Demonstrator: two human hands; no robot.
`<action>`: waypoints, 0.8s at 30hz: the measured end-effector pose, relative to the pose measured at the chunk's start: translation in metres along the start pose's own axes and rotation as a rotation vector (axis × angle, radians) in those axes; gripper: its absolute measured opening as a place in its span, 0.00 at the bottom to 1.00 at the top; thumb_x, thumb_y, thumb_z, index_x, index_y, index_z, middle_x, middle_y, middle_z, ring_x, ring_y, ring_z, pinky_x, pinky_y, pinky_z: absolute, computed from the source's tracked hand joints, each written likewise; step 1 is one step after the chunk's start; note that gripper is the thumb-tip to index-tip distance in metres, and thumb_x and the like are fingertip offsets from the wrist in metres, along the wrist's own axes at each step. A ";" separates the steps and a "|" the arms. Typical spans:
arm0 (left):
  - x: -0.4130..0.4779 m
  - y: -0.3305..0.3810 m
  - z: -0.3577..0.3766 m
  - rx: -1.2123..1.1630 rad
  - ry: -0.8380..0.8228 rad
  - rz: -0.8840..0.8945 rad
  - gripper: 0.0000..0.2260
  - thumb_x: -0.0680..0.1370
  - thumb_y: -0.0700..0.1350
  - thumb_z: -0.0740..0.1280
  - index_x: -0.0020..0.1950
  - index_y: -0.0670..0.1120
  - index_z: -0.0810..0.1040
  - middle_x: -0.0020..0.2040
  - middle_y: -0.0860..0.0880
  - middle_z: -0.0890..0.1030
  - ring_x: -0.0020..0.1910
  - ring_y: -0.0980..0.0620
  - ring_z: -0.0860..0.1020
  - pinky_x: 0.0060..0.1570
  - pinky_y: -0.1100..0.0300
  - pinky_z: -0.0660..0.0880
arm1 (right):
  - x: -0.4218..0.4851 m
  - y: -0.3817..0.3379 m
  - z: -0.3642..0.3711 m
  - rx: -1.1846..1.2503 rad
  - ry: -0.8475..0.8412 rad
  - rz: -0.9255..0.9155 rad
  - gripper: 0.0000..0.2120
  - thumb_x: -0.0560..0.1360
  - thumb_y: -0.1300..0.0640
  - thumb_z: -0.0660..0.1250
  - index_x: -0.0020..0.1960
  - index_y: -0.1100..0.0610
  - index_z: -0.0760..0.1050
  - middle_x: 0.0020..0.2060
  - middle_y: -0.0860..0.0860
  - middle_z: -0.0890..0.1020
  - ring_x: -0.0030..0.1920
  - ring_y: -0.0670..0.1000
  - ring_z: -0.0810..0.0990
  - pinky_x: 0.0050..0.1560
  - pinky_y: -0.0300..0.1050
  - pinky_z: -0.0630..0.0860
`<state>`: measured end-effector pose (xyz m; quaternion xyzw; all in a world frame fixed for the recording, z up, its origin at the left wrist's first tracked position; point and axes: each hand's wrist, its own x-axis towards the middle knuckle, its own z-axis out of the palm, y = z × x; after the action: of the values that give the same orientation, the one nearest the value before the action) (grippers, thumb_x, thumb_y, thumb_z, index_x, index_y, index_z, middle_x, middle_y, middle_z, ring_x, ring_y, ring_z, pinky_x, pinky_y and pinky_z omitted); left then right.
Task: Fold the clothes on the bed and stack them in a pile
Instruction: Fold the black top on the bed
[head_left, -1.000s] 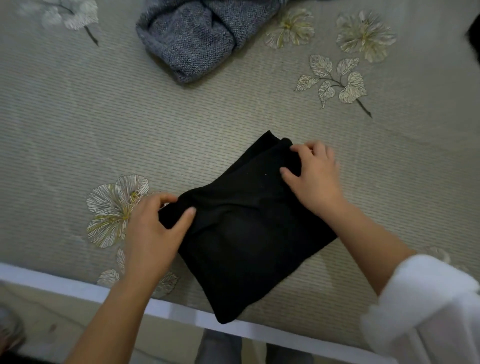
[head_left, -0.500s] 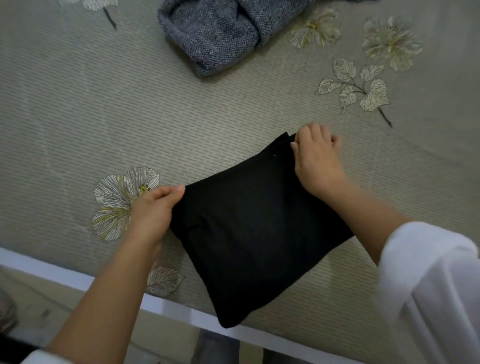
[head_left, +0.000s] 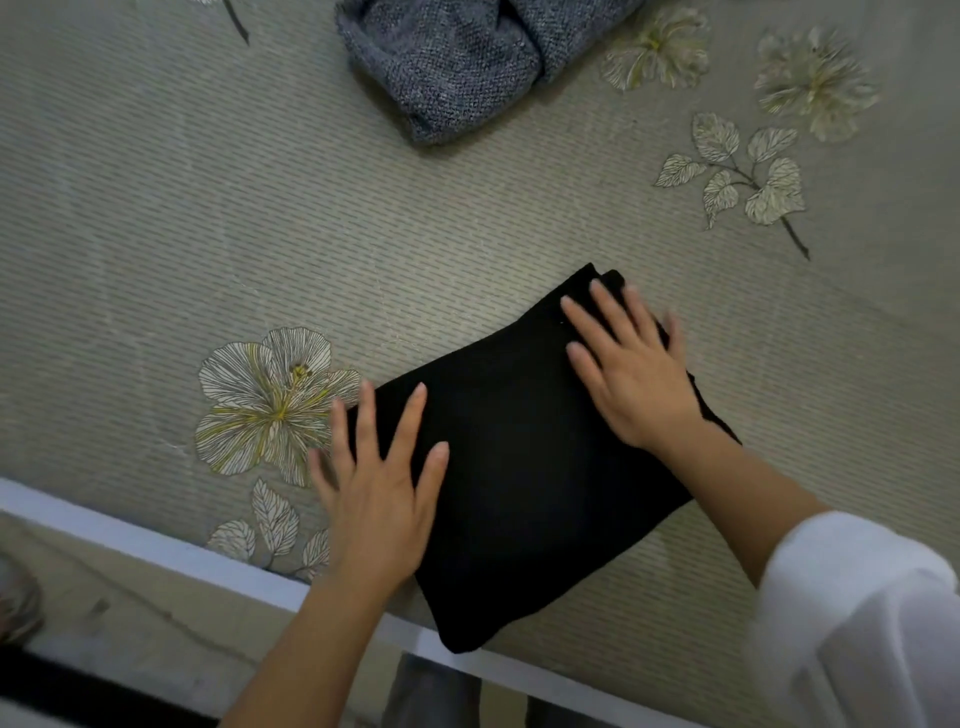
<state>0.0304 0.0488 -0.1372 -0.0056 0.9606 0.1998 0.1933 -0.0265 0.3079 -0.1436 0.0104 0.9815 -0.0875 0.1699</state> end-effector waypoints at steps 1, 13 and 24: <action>0.006 -0.005 0.000 0.016 0.000 -0.001 0.24 0.79 0.66 0.44 0.75 0.67 0.46 0.79 0.52 0.43 0.76 0.50 0.36 0.71 0.37 0.43 | 0.006 0.005 -0.002 0.046 0.012 0.067 0.24 0.81 0.40 0.45 0.77 0.39 0.48 0.78 0.47 0.50 0.78 0.51 0.44 0.73 0.59 0.42; -0.017 -0.006 -0.038 -1.066 -0.178 -0.729 0.19 0.75 0.62 0.63 0.57 0.51 0.79 0.54 0.44 0.82 0.56 0.41 0.79 0.60 0.40 0.73 | -0.034 0.037 -0.036 0.936 -0.039 0.659 0.24 0.68 0.44 0.74 0.59 0.53 0.73 0.47 0.46 0.77 0.44 0.44 0.77 0.35 0.36 0.70; -0.026 0.035 -0.084 -1.054 -0.331 -0.493 0.10 0.75 0.43 0.68 0.55 0.52 0.79 0.50 0.51 0.84 0.50 0.51 0.81 0.41 0.58 0.76 | -0.137 0.035 -0.082 1.309 -0.021 0.823 0.07 0.72 0.59 0.71 0.50 0.54 0.81 0.44 0.53 0.85 0.43 0.51 0.84 0.38 0.41 0.78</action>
<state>0.0203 0.0465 -0.0432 -0.2918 0.6596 0.5965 0.3521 0.0774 0.3584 -0.0277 0.4717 0.6453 -0.5800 0.1572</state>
